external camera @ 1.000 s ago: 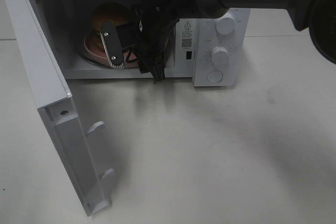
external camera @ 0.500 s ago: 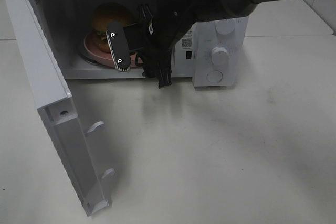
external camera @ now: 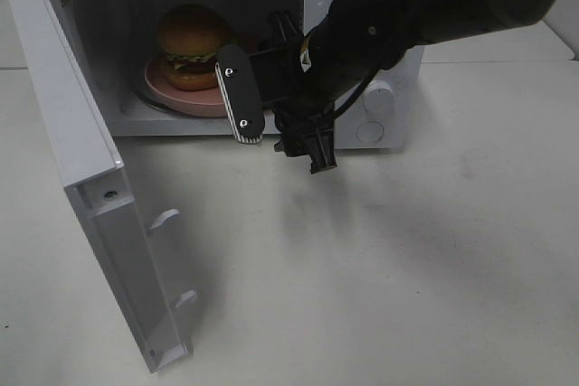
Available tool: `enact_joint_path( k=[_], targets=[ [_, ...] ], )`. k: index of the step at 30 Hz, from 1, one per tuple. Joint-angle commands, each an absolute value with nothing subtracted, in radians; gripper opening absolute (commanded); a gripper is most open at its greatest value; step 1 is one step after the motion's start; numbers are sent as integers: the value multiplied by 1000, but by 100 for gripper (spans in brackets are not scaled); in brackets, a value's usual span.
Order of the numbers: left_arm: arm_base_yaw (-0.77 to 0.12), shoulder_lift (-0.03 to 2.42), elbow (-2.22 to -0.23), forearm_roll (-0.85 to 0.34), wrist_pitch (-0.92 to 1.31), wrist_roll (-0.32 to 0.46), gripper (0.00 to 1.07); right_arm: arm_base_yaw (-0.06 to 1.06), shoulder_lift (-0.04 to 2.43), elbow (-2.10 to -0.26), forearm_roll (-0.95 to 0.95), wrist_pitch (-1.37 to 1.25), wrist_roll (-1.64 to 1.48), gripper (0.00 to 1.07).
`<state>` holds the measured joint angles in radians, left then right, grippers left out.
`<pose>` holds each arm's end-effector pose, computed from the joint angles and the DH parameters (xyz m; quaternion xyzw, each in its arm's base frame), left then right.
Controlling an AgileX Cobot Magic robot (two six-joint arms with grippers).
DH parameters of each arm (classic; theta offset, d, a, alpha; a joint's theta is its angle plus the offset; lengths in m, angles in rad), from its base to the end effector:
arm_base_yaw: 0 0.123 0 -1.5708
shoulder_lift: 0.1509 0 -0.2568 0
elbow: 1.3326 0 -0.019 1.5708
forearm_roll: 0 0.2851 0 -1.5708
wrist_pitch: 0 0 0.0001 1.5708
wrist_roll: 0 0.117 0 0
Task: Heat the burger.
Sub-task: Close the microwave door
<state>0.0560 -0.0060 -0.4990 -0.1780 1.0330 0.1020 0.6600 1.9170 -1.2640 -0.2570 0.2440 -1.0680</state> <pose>0.0776 -0.0135 0.2863 0.0218 0.8409 -0.0465 0.5387 0.3634 0.2729 0.1279 -0.7677 0.5189 -0.1480 0.3455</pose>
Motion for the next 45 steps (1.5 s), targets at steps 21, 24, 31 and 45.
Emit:
enact_joint_path(
  k=[21,24,31,45],
  targets=[
    [59,-15,-496,-183,1028,102,100,658,1567,-958,-253,276,-588,76],
    [59,-15,-496,-183,1028,102,100,658,1513,-929,-252,331,-446,76],
    [59,-15,-496,-183,1028,102,100,658,1438,-920,-250,491,-183,76],
    [59,-15,-496,-183,1028,102,100,658,1270,-920,-212,874,16,76]
  ],
)
